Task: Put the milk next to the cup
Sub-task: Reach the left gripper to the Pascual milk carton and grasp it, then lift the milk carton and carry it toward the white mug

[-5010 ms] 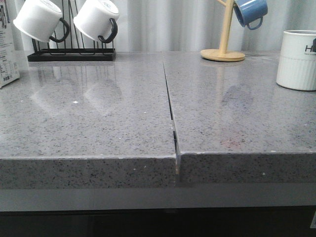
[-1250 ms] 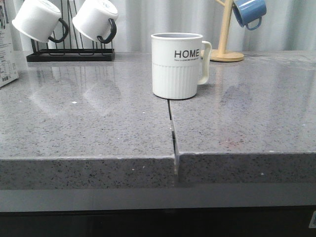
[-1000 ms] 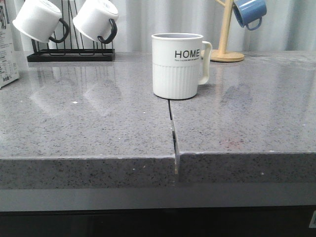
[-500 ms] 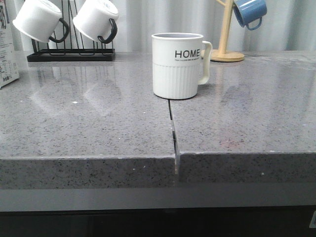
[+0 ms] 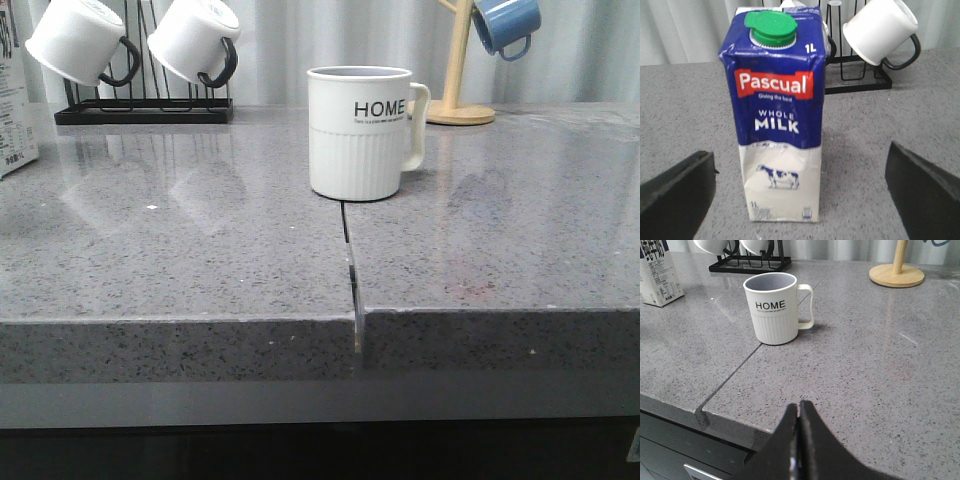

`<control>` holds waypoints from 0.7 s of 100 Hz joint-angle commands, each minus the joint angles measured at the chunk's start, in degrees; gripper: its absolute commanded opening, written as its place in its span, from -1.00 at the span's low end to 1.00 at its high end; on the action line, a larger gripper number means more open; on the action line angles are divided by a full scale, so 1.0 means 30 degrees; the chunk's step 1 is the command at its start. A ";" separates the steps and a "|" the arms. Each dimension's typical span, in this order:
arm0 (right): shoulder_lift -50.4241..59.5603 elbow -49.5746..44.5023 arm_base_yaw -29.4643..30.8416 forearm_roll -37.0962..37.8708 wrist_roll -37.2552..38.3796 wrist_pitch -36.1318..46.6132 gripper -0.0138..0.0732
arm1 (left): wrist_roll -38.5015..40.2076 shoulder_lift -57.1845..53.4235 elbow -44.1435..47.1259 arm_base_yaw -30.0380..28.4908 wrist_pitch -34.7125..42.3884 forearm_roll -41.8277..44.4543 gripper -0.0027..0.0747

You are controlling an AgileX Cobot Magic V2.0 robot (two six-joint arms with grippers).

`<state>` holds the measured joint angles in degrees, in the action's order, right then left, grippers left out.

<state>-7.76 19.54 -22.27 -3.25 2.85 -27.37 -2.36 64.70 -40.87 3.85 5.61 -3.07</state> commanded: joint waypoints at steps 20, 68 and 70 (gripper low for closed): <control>-0.0182 0.0487 0.0059 -0.0032 -0.0123 0.1694 -0.84 | 0.0014 0.2955 -0.2596 -0.0211 0.1974 -0.0656 0.70; -0.0182 0.0487 0.0059 -0.0032 -0.0123 0.1694 -0.84 | 0.0014 0.6817 -0.5683 -0.1298 0.2832 -0.1393 0.67; -0.0182 0.0487 0.0059 -0.0032 -0.0123 0.1676 -0.84 | 0.0014 0.6911 -0.5733 -0.1298 0.2936 -0.1393 0.64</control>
<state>-7.76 19.54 -22.27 -3.25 2.85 -27.00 -2.46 86.42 -55.42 0.04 8.58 -6.81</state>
